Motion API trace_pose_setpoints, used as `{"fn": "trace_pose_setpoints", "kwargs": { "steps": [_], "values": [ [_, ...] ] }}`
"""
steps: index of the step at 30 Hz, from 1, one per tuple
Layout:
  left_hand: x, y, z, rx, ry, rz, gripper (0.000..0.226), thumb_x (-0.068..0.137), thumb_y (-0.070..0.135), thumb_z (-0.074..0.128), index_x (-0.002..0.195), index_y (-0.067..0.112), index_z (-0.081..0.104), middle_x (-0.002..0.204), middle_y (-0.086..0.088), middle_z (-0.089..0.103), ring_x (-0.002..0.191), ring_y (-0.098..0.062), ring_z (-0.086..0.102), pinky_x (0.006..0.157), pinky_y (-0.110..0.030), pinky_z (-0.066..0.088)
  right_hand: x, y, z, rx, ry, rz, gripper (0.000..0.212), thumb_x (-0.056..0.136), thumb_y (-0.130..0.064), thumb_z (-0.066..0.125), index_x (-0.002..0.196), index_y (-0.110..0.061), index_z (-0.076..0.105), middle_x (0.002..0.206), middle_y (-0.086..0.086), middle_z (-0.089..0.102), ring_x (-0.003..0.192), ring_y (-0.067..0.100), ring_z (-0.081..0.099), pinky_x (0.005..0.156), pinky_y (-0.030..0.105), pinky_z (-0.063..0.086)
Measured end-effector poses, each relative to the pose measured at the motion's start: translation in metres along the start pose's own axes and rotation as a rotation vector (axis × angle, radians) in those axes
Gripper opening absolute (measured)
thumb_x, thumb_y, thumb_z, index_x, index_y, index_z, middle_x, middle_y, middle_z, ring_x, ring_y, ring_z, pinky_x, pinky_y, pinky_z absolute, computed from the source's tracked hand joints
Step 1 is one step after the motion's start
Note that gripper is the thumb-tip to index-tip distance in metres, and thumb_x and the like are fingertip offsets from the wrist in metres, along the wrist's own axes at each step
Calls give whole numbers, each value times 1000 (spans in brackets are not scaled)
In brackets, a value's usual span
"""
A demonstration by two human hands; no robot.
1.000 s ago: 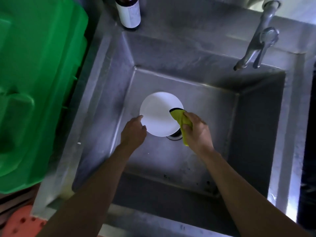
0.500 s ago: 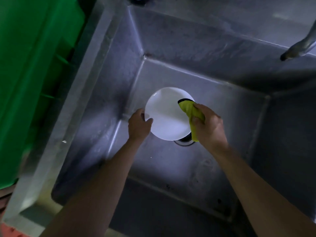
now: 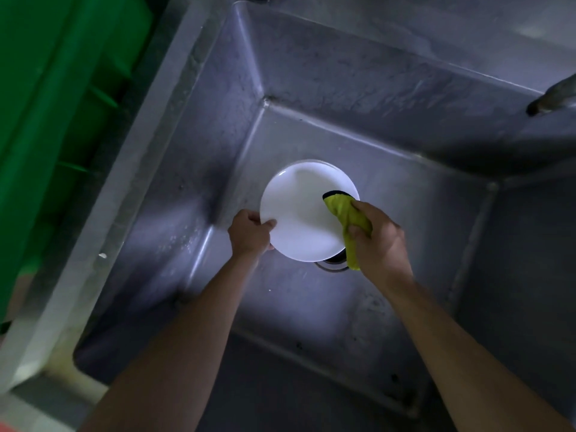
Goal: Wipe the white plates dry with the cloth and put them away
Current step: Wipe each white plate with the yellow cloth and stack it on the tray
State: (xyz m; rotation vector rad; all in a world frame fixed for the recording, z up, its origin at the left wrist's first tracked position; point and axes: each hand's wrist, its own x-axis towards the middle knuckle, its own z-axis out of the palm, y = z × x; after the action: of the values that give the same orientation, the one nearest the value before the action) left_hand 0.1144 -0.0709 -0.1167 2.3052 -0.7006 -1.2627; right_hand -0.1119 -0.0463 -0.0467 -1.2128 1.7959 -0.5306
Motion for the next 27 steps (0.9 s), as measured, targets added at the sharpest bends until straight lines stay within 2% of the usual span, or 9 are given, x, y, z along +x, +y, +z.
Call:
{"fn": "trace_pose_setpoints", "kwargs": {
  "steps": [3,5,10,14,17,18,21,24,27],
  "values": [
    [-9,-6,-1,-93,-62,-113,18,87,8,79,98,1,66,108,-17,71,89,-33,72,59,-43,64,-8,1,-4,12,-7,-3,49,85,-14,51,115,-52,53,96,-3,69,87,26,66,72,33,60],
    [-18,-7,-1,-149,-89,-159,13,89,6,77,95,0,67,108,-21,72,88,-36,72,59,-42,63,-13,1,-7,6,-10,16,48,86,-13,51,121,-45,59,98,-2,69,87,27,67,68,33,60],
    [-46,3,-9,-286,-109,-226,8,92,0,69,97,3,64,112,-18,68,96,-39,69,48,-34,59,-33,-4,-21,-31,-8,66,49,90,-9,53,134,-30,60,115,-4,67,101,24,65,83,43,60],
    [-61,10,-18,-379,-134,-301,18,94,-1,66,111,5,63,120,-18,67,108,-39,66,67,-42,59,-51,-15,-24,-5,-4,45,49,89,-8,53,128,-36,63,113,-9,69,101,18,65,81,40,61],
    [-69,10,-24,-393,-150,-294,19,95,-1,64,112,8,61,127,-18,65,111,-39,65,64,-38,58,-65,-29,-27,30,-21,16,62,87,-7,50,105,-65,61,92,-21,67,80,4,65,52,22,56],
    [-73,10,-26,-399,-163,-282,21,95,-1,63,112,10,60,129,-18,64,113,-39,64,62,-37,59,-70,-33,-28,33,-22,13,65,87,-7,49,101,-69,59,90,-23,66,77,2,65,48,21,54],
    [-83,9,-32,-469,-233,-276,38,92,-5,60,123,17,57,138,-13,57,120,-41,60,58,-37,62,-83,-41,-31,21,-41,11,62,87,-9,47,110,-64,62,91,-20,66,80,5,64,52,28,58],
    [-97,12,-36,-576,-350,-310,60,91,-8,53,141,25,52,141,-11,55,118,-41,60,74,-49,63,-95,-44,-35,12,-43,4,57,87,-9,48,119,-54,63,98,-19,67,87,9,63,56,27,59],
    [-111,18,-40,-631,-408,-310,62,90,-10,50,144,20,52,140,-15,57,114,-40,61,77,-50,63,-108,-52,-39,10,-43,-15,54,89,-10,48,122,-51,64,104,-15,67,89,13,63,57,28,60]
  ]
}}
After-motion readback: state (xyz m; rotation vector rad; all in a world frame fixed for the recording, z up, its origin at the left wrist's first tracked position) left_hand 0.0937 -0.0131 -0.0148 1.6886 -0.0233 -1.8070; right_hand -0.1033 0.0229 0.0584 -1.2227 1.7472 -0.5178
